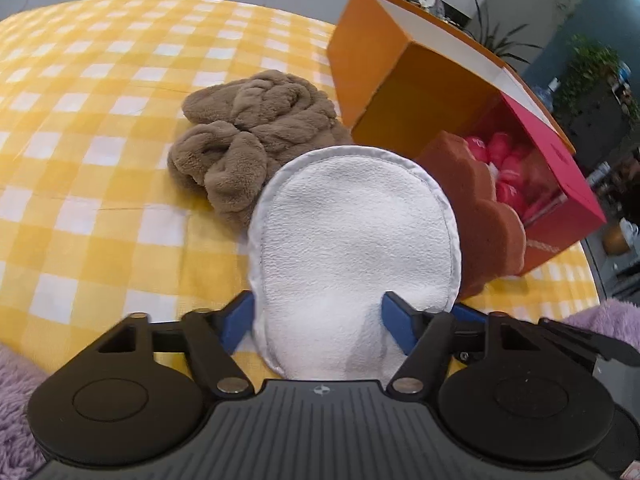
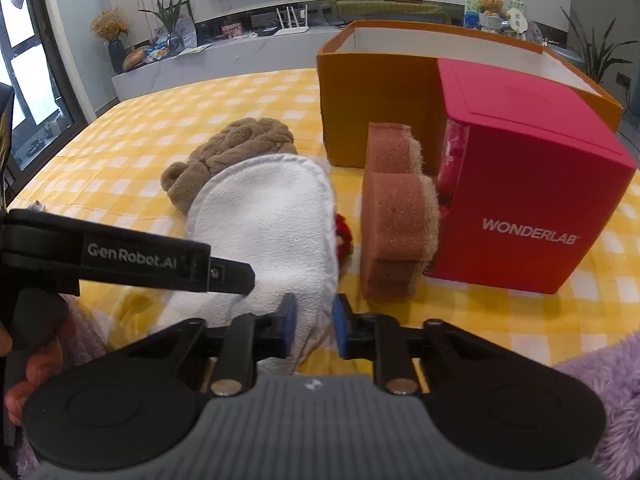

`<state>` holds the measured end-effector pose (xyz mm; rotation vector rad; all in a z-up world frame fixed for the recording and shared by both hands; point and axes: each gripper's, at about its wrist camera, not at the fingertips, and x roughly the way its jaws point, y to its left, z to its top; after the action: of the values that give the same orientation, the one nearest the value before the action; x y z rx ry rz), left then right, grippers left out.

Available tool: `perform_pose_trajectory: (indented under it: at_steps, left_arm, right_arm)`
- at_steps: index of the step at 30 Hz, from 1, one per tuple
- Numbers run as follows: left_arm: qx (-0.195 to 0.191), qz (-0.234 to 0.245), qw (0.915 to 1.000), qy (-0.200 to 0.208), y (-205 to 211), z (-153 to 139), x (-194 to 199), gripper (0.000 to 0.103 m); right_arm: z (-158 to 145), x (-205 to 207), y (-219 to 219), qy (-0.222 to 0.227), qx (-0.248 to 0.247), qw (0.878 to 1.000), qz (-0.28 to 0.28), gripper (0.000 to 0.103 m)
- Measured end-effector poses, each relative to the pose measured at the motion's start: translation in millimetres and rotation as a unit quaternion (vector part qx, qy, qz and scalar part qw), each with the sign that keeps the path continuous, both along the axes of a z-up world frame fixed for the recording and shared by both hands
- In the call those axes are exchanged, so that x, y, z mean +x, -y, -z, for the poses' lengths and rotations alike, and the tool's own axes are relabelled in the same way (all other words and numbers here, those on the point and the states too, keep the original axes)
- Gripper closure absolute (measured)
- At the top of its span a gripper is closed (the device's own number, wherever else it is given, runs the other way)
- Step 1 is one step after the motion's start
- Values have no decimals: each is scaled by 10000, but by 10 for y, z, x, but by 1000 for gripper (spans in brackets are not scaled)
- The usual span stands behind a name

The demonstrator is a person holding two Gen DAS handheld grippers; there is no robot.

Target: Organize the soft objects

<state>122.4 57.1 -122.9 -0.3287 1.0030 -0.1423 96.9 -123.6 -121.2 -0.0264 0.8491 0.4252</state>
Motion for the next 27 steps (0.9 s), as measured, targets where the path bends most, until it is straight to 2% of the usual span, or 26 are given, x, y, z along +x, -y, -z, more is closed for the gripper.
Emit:
perform_pose_trajectory:
  at_steps: [1, 3, 4, 5, 7, 8, 9, 14, 17, 19, 23, 25, 27]
  left_arm:
    - [4, 16, 10000, 15, -4, -4, -8, 44]
    - [-12, 65, 10000, 13, -1, -2, -11, 55]
    - [3, 68, 10000, 37, 4, -11, -21, 66]
    - [-14, 91, 9999, 98, 12, -28, -35, 71]
    - [-80, 170, 9995, 257, 18, -78, -96, 91]
    - [-126, 203, 9992, 308, 25, -104, -140, 93]
    - [-222, 252, 9988, 351, 22, -118, -179, 103]
    - [-635, 282, 9973, 241, -22, -144, -362, 103]
    - [-836, 15, 9963, 189, -109, -181, -378, 93]
    - [-824, -137, 9962, 256, -145, -241, -409, 74]
    - [-722, -308, 9953, 560, -214, -422, -474, 68]
    - [-621, -400, 9949, 684, -263, -516, -492, 60]
    - [-566, -543, 9939, 769, -342, -583, -508, 59]
  right_arm:
    - [-1, -11, 4, 31, -12, 10000, -2, 85]
    - [-14, -9, 24, 31, 40, 10000, 17, 87]
    - [-23, -9, 31, 32, 79, 10000, 5, 89]
    - [-31, -19, 34, 49, 120, 9999, -29, 90]
    - [-65, -61, 20, 163, 137, 9997, -122, 94]
    - [-91, -85, 20, 234, 152, 9995, -154, 95]
    - [-118, -109, 27, 301, 202, 9992, -189, 96]
    - [-145, -165, -46, 302, 331, 9975, -545, 97]
    - [-136, -216, -90, 300, 335, 9959, -783, 97]
    - [-162, -272, -121, 390, 352, 9938, -980, 97]
    - [-205, -322, -222, 551, 301, 9909, -1194, 97]
    - [-223, -316, -317, 637, 278, 9888, -1321, 97]
    - [-240, -293, -419, 794, 189, 9855, -1486, 97]
